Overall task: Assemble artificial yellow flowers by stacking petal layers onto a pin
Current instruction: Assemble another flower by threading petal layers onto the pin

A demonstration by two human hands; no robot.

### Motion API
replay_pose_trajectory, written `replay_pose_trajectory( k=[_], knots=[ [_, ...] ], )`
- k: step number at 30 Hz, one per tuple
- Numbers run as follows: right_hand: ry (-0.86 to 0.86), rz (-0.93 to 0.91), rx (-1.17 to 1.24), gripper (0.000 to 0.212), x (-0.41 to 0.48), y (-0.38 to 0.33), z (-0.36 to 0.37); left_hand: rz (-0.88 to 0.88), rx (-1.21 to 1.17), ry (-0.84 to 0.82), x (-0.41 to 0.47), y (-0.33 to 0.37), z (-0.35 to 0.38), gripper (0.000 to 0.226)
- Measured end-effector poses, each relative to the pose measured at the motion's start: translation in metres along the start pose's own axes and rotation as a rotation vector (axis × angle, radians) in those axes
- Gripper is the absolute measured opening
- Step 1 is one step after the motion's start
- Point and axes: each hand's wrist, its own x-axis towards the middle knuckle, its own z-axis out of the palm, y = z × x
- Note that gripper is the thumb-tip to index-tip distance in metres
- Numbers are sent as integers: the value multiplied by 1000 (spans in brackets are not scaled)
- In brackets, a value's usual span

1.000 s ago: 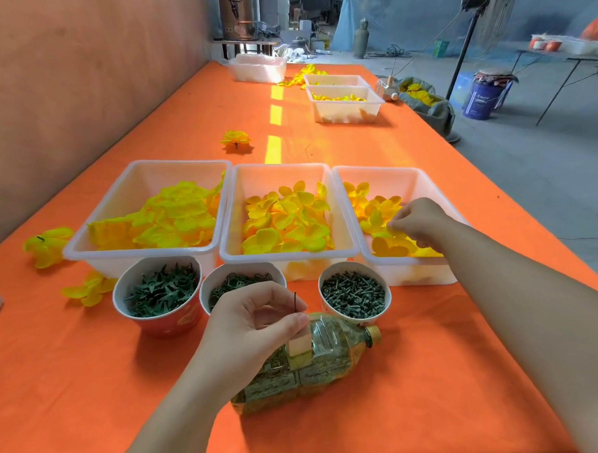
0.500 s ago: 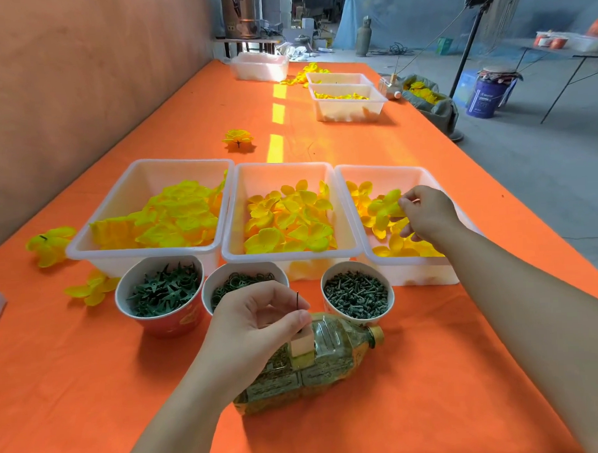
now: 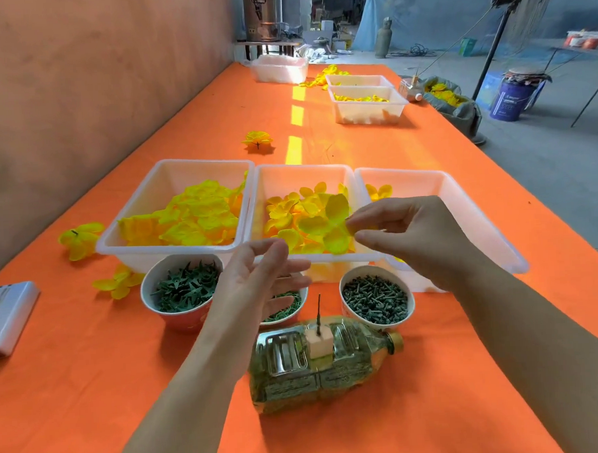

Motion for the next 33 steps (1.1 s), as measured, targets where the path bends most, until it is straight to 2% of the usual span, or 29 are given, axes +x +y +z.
replay_pose_trajectory(
  k=[3, 4, 8, 10, 13, 15, 18, 21, 23, 24, 27, 29, 31, 33],
  knots=[
    [-74, -108, -43, 22, -13, -21, 18, -29, -20, 52, 7, 14, 3, 79],
    [-93, -123, -39, 23, -16, -26, 23, -10, 3, 68, 8, 16, 2, 75],
    [-97, -104, 42, 12, -21, -31, 35, 80, 62, 121, 5, 19, 2, 36],
    [-58, -30, 175, 8, -22, -32, 39, 94, 53, 108, 3, 22, 3, 28],
    [-25, 140, 309, 37, -25, -31, 41, 102, 82, 64, -1, 24, 6, 25],
    [-86, 268, 327, 40, -28, -30, 41, 106, 113, 46, -3, 25, 8, 27],
    [-190, 392, 335, 23, -33, -28, 41, 82, 112, -3, -6, 24, 12, 28],
    [-233, 480, 357, 44, -36, -25, 40, -26, 82, -23, -10, 22, 15, 34],
    [-260, 516, 393, 52, -38, -23, 41, -103, 63, -55, -13, 20, 16, 28],
    [-270, 528, 407, 51, -39, -23, 42, -128, 55, -67, -15, 18, 15, 25],
    [-276, 537, 442, 28, -41, -20, 46, -177, -44, -82, -18, 15, 12, 9],
    [-277, 537, 470, 18, -42, -19, 47, -188, -87, -110, -19, 16, 9, 19],
    [-286, 532, 490, 23, -43, -19, 48, -189, -113, -127, -19, 17, 8, 31],
    [-302, 522, 498, 19, -44, -19, 49, -194, -141, -137, -19, 17, 7, 36]
  ],
)
